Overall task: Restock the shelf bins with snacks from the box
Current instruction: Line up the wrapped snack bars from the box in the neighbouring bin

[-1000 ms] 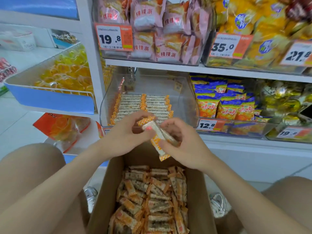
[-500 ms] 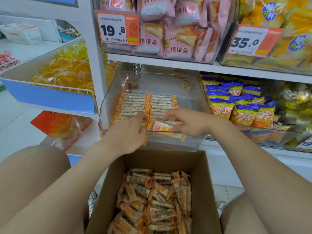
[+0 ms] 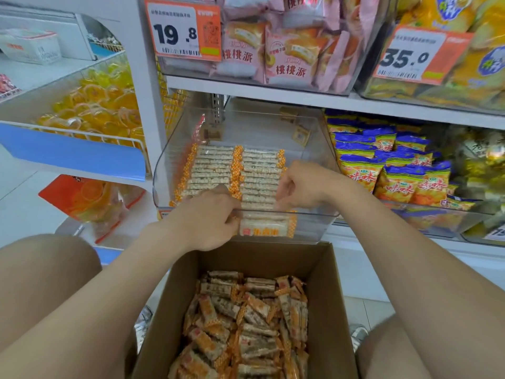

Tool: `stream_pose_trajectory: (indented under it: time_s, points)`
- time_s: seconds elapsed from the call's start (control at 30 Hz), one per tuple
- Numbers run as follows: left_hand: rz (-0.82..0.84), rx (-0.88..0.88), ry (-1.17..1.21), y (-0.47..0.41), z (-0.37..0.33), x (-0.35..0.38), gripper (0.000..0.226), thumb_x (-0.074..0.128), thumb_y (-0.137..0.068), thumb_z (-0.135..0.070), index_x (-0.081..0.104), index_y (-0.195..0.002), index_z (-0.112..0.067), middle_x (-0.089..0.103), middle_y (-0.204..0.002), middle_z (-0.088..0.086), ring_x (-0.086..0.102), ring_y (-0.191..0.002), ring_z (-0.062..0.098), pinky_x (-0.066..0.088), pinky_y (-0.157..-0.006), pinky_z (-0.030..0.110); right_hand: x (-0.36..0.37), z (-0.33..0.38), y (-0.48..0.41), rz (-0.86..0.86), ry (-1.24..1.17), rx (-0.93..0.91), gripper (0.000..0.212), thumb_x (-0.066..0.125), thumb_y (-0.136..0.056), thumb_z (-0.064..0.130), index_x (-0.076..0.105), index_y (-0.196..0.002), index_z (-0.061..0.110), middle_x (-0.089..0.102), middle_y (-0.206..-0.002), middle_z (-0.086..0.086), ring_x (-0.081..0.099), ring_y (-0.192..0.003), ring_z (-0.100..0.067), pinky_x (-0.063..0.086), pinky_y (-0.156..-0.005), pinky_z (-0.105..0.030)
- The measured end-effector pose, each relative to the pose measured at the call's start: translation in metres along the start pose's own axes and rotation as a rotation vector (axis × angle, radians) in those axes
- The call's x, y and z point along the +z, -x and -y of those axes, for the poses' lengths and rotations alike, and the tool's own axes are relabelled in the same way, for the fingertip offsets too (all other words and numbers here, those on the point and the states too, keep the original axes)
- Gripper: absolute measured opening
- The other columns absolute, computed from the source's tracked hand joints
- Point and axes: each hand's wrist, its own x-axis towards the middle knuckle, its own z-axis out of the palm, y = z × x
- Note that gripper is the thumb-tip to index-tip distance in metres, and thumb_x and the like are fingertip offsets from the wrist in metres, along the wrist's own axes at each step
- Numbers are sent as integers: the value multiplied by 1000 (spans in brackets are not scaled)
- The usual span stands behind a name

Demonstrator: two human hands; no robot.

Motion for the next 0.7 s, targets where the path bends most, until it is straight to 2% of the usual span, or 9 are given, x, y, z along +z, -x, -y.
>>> stream_pose_trajectory:
  time_s: [0.1,0.23,0.27,0.33,0.4,0.43,0.53,0.6,0.7]
  points:
    - [-35,7,13,0,0,2,51,40,-88,-40,63,-133,-33,49,-125,-6,58,-116,26,49,-101,51,7,-1,5,106,-53,88,21,71,-100,32,77,-98,11,75,-84,-1,77,-71,-18,64,-80,-35]
    - [-190,62,57,-2,2,10,39,58,-95,-25,59,-134,-30,49,-115,-7,56,-102,22,52,-92,46,6,0,10,-59,-117,111,35,60,-103,26,73,-111,-6,74,-104,-26,73,-94,-39,63,-84,-49]
    - [-270,83,50,-1,2,12,38,60,-94,-26,58,-132,-29,51,-117,-6,57,-106,24,52,-93,47,6,1,16,-142,-78,89,32,57,-103,22,74,-107,-5,74,-98,-24,72,-89,-38,62,-77,-47]
    - [-473,157,51,5,-2,15,31,66,-90,-25,58,-119,-26,52,-114,-3,55,-108,26,50,-90,47,6,7,37,-334,-45,13,26,53,-100,13,77,-96,8,69,-70,-6,66,-62,-15,50,-55,-30]
    - [-638,257,112,17,-11,18,22,71,-86,-21,55,-101,-24,50,-97,-7,53,-92,20,48,-76,40,10,18,69,-436,-116,-85,26,53,-95,10,76,-88,22,60,-60,12,58,-52,-4,38,-49,-12]
    - [-652,289,139,24,-16,21,21,71,-85,-21,53,-94,-25,49,-87,-10,52,-82,17,46,-67,38,14,24,85,-409,-159,-127,26,55,-93,11,76,-86,24,61,-60,13,60,-55,-1,39,-49,-10]
    - [-360,289,91,35,-27,48,16,67,-89,-32,51,-87,-30,50,-73,-14,53,-70,10,41,-55,34,47,30,110,-118,-126,-160,26,55,-92,14,78,-86,22,64,-63,12,60,-61,0,43,-55,-12]
    - [-42,241,-76,31,-28,75,10,62,-94,-40,55,-92,-32,54,-83,-13,57,-78,14,43,-59,33,84,27,111,100,-18,-146,28,50,-93,14,77,-88,20,68,-70,6,64,-67,-7,57,-66,-29]
    - [312,123,-182,19,-22,122,16,59,-101,-33,64,-114,-27,62,-107,-2,62,-94,21,53,-75,35,145,21,102,336,99,-96,24,48,-94,13,68,-83,10,64,-75,-7,65,-70,-29,59,-66,-46]
